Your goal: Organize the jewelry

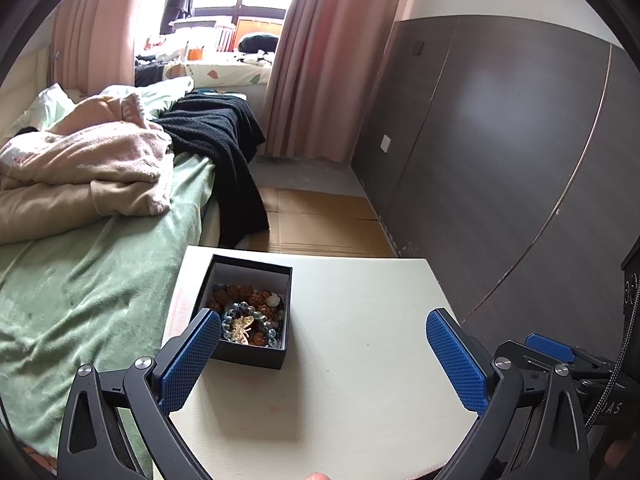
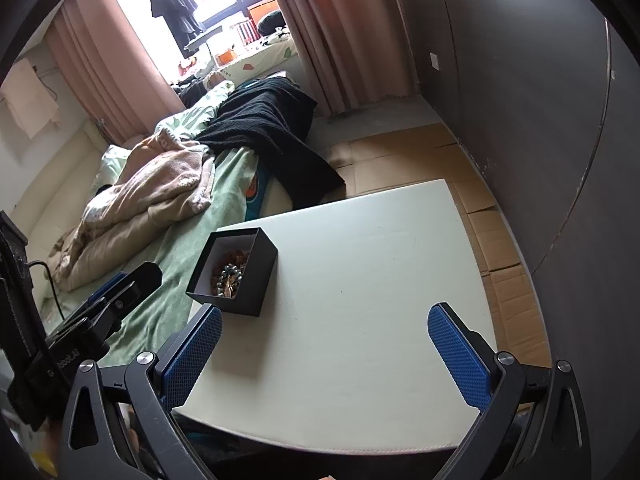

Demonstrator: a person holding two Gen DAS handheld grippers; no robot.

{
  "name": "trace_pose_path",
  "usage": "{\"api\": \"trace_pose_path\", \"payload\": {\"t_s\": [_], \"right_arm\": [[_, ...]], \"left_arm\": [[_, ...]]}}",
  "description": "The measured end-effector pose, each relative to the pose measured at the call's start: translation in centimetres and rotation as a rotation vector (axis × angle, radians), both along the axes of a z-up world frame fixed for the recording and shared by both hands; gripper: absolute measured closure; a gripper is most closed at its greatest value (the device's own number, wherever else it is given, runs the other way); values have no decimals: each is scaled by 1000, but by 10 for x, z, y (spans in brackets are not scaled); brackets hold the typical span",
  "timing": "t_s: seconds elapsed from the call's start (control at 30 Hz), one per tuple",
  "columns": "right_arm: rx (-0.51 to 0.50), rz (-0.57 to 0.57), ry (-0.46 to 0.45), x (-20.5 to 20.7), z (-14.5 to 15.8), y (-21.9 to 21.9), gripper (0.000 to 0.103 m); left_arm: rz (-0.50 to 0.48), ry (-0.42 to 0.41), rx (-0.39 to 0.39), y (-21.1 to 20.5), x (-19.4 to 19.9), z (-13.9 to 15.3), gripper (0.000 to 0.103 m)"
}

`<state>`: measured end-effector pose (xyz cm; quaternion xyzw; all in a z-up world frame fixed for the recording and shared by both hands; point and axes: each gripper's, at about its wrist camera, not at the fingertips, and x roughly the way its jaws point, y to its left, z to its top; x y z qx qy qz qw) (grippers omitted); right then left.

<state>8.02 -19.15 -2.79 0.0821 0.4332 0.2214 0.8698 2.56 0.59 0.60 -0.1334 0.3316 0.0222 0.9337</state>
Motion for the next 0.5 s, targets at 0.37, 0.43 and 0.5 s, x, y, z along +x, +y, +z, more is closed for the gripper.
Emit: {"api": "trace_pose_path", "payload": {"t_s": [0.37, 0.43, 0.5], "right_arm": [[-12, -1, 9, -1, -2, 3, 0], [-18, 0, 9, -1, -2, 3, 0], [-20, 2, 8, -1, -2, 3, 0]], "left_arm": [[5, -19, 27, 0, -3, 2, 1], [2, -18, 32, -2, -2, 2, 1], [-1, -14, 41, -3, 0, 0, 1]]}}
